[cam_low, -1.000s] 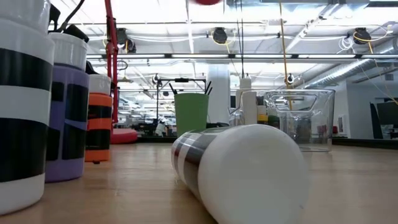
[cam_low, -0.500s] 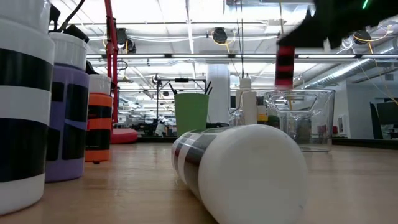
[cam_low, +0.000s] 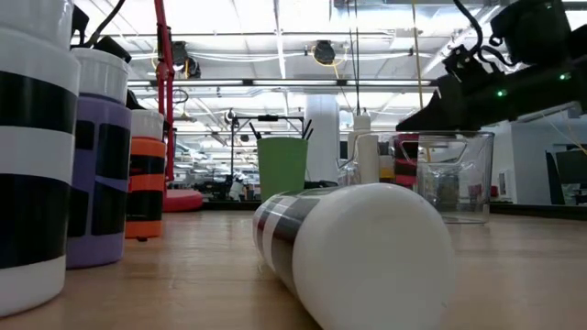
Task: Pick & Place Paint Supplies
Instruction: Put the orange paint bottle into the transparent bin
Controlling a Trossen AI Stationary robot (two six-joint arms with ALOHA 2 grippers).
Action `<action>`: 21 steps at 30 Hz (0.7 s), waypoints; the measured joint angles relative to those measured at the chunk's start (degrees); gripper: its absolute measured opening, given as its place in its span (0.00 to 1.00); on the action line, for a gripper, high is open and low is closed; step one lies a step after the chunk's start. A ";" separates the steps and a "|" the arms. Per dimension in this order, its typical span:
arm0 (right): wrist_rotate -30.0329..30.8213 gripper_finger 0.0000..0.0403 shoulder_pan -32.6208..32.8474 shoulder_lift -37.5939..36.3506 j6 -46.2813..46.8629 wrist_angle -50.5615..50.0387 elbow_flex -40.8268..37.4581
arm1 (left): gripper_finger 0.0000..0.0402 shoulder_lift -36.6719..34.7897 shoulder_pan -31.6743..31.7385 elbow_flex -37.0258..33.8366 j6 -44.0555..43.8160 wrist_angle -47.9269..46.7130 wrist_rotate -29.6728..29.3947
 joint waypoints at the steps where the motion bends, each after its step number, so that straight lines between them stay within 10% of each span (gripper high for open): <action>1: 0.05 0.26 -0.31 0.91 -0.72 0.91 0.00 | 0.06 0.02 0.01 0.00 0.00 0.06 0.00; 21: 0.69 0.26 -8.63 24.65 1.56 9.78 5.97 | 0.06 0.02 0.00 0.00 0.15 1.04 -0.02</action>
